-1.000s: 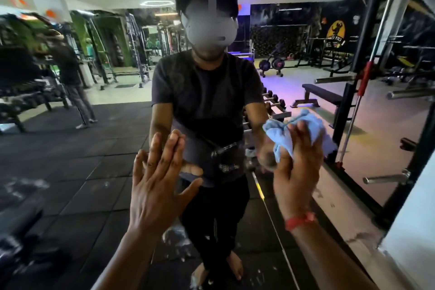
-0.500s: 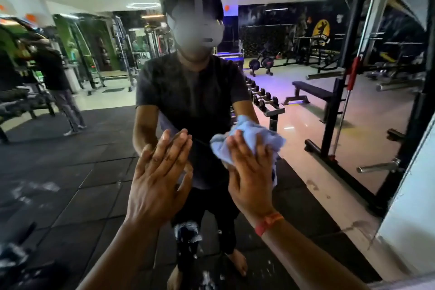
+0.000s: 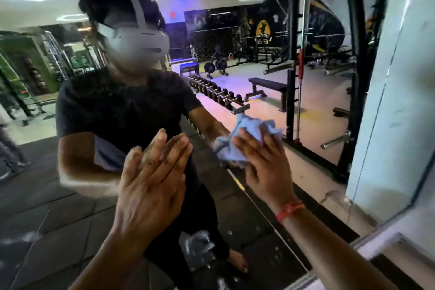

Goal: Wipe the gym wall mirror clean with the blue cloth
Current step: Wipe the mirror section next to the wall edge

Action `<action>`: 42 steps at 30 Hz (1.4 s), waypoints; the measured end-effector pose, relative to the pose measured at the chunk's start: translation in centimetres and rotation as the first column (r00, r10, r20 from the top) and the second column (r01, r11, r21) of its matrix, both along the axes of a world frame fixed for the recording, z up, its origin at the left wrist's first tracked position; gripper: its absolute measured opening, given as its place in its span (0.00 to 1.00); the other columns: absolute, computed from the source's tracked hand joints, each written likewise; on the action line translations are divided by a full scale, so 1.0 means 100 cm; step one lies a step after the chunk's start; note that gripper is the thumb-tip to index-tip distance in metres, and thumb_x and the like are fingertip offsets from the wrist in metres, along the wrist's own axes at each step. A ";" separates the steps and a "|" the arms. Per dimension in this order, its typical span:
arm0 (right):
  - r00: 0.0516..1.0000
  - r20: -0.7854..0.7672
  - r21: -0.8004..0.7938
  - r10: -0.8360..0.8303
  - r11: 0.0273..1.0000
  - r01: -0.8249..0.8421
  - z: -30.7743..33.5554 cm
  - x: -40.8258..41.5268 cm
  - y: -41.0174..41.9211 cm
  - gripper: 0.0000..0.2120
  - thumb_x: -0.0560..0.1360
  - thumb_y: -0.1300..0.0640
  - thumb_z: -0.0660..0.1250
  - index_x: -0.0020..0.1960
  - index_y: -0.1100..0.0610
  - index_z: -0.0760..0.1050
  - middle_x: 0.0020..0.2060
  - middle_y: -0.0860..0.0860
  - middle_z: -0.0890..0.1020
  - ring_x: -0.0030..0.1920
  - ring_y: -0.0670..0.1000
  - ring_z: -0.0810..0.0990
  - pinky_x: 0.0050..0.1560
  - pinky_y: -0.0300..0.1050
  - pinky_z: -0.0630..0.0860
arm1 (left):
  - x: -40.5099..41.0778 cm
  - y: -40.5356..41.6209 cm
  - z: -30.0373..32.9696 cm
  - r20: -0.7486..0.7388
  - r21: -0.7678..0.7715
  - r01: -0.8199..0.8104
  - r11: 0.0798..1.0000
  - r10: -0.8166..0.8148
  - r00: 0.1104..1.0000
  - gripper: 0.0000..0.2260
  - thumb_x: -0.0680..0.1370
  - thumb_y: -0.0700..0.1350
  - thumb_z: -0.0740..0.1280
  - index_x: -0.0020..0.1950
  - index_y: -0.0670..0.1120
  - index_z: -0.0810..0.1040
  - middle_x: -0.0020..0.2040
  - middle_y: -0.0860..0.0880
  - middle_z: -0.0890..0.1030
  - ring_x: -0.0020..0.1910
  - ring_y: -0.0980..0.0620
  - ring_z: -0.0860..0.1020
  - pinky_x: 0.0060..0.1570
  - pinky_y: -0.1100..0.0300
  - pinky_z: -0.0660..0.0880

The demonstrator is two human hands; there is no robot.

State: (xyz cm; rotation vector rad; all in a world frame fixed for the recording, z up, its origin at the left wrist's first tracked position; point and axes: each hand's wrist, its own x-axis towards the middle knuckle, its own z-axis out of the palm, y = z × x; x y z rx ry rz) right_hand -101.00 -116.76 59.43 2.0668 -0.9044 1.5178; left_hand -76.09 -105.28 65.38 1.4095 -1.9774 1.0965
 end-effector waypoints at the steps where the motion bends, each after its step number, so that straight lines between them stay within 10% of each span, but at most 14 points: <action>1: 0.977 0.213 0.055 -0.015 0.998 0.003 0.000 -0.006 -0.010 0.26 0.83 0.58 0.61 0.79 0.42 0.64 0.79 0.41 0.65 0.79 0.60 0.63 0.74 0.69 0.65 | 0.002 0.000 0.006 0.024 0.005 0.007 1.000 -0.007 1.000 0.26 0.81 0.47 0.61 0.80 0.49 0.68 0.81 0.53 0.64 0.82 0.48 0.58 0.74 0.39 0.60; 4: 0.626 0.776 0.241 -0.077 0.953 -0.182 0.006 0.052 0.010 0.30 0.83 0.57 0.63 0.79 0.35 0.58 0.79 0.46 0.66 0.79 0.58 0.64 0.73 0.68 0.67 | 0.007 -0.004 0.028 0.145 0.017 0.042 0.999 -0.044 0.988 0.26 0.81 0.48 0.58 0.80 0.47 0.66 0.81 0.51 0.63 0.82 0.46 0.57 0.74 0.37 0.59; 7: 0.906 0.419 0.161 0.066 0.976 -0.146 -0.011 0.100 0.044 0.27 0.82 0.55 0.62 0.80 0.46 0.63 0.80 0.43 0.63 0.81 0.58 0.58 0.77 0.64 0.63 | 0.010 -0.013 0.053 0.290 0.002 0.084 0.996 -0.081 0.954 0.26 0.80 0.48 0.59 0.79 0.45 0.68 0.81 0.49 0.65 0.81 0.45 0.59 0.74 0.36 0.59; 10: 0.968 0.247 0.063 0.052 0.996 -0.070 -0.023 0.052 0.022 0.24 0.80 0.58 0.63 0.76 0.50 0.70 0.77 0.45 0.69 0.78 0.58 0.66 0.73 0.63 0.68 | 0.010 -0.022 0.072 0.441 0.014 0.106 0.994 -0.101 0.892 0.28 0.78 0.48 0.61 0.80 0.45 0.67 0.81 0.48 0.64 0.81 0.43 0.59 0.74 0.35 0.59; 11: 0.913 0.407 0.144 -0.028 0.989 -0.034 -0.023 0.037 0.006 0.24 0.81 0.55 0.62 0.76 0.47 0.69 0.75 0.49 0.73 0.74 0.59 0.72 0.69 0.63 0.74 | 0.009 -0.025 0.075 0.484 0.031 0.110 0.993 -0.111 0.868 0.29 0.79 0.49 0.60 0.80 0.45 0.66 0.81 0.47 0.63 0.81 0.42 0.59 0.75 0.34 0.58; 13: 0.508 0.835 0.300 -0.212 0.949 -0.097 -0.010 0.021 -0.014 0.24 0.82 0.46 0.59 0.77 0.40 0.64 0.71 0.55 0.77 0.66 0.58 0.80 0.60 0.61 0.80 | 0.002 -0.032 0.080 0.550 0.069 0.130 0.989 -0.147 0.822 0.29 0.79 0.50 0.58 0.81 0.45 0.65 0.82 0.47 0.62 0.82 0.42 0.58 0.76 0.35 0.55; 15: 0.295 0.913 0.330 -0.283 0.936 -0.120 -0.003 0.054 -0.011 0.26 0.82 0.43 0.56 0.80 0.44 0.62 0.74 0.55 0.74 0.70 0.57 0.77 0.65 0.61 0.77 | -0.006 -0.040 0.085 0.594 0.086 0.146 0.986 -0.168 0.787 0.28 0.79 0.50 0.57 0.80 0.45 0.66 0.81 0.47 0.63 0.81 0.42 0.58 0.77 0.37 0.51; 21: 0.938 0.346 0.165 0.019 0.983 -0.080 -0.045 0.078 0.039 0.26 0.82 0.57 0.60 0.80 0.52 0.63 0.81 0.45 0.62 0.80 0.58 0.62 0.75 0.65 0.66 | -0.028 -0.052 0.106 0.664 0.062 0.160 0.985 -0.161 0.730 0.28 0.78 0.50 0.58 0.78 0.44 0.70 0.80 0.46 0.66 0.81 0.43 0.61 0.77 0.41 0.50; 24: 0.885 0.453 0.200 -0.109 0.980 0.018 -0.037 0.019 0.000 0.27 0.82 0.55 0.59 0.81 0.51 0.62 0.80 0.49 0.64 0.77 0.59 0.68 0.70 0.65 0.71 | -0.032 -0.055 0.103 0.646 0.069 0.152 0.986 -0.160 0.747 0.28 0.77 0.49 0.60 0.79 0.45 0.69 0.81 0.48 0.64 0.81 0.43 0.59 0.77 0.40 0.49; 28: 0.504 0.836 0.298 -0.218 0.951 -0.083 -0.019 0.053 -0.007 0.27 0.84 0.55 0.58 0.81 0.57 0.61 0.78 0.57 0.67 0.77 0.61 0.67 0.71 0.67 0.69 | -0.036 -0.055 0.098 0.628 0.061 0.119 0.991 -0.131 0.767 0.29 0.78 0.49 0.58 0.80 0.46 0.67 0.82 0.48 0.62 0.82 0.44 0.57 0.78 0.40 0.48; 32: 0.959 0.281 0.213 0.046 0.971 -0.108 -0.055 0.087 0.037 0.24 0.85 0.51 0.53 0.81 0.52 0.60 0.82 0.47 0.60 0.82 0.59 0.55 0.80 0.61 0.57 | -0.036 -0.056 0.096 0.647 0.065 0.083 0.994 -0.105 0.755 0.29 0.80 0.50 0.54 0.81 0.45 0.64 0.82 0.48 0.61 0.82 0.43 0.57 0.77 0.38 0.50; 34: 0.993 0.095 0.136 0.071 0.987 -0.083 -0.066 0.035 0.015 0.23 0.85 0.53 0.53 0.79 0.52 0.64 0.80 0.46 0.63 0.81 0.58 0.59 0.76 0.62 0.62 | -0.035 -0.057 0.097 0.646 0.068 0.064 0.996 -0.093 0.757 0.29 0.80 0.50 0.53 0.82 0.46 0.62 0.83 0.48 0.59 0.82 0.44 0.56 0.77 0.37 0.51; 40: 0.601 0.783 0.308 -0.157 0.939 -0.156 -0.027 0.036 -0.003 0.24 0.83 0.58 0.59 0.79 0.58 0.66 0.79 0.54 0.66 0.81 0.57 0.61 0.77 0.68 0.61 | -0.045 -0.052 0.090 0.602 0.074 0.031 0.997 -0.069 0.796 0.28 0.79 0.49 0.53 0.81 0.45 0.65 0.82 0.48 0.62 0.81 0.42 0.58 0.75 0.34 0.56; 42: 0.844 0.536 0.259 -0.004 0.952 -0.160 -0.037 0.069 0.021 0.28 0.82 0.56 0.59 0.81 0.52 0.60 0.81 0.49 0.61 0.82 0.57 0.54 0.81 0.62 0.52 | -0.047 -0.051 0.090 0.616 0.077 0.006 0.997 -0.052 0.786 0.28 0.79 0.49 0.53 0.80 0.45 0.67 0.81 0.48 0.63 0.81 0.41 0.59 0.75 0.34 0.57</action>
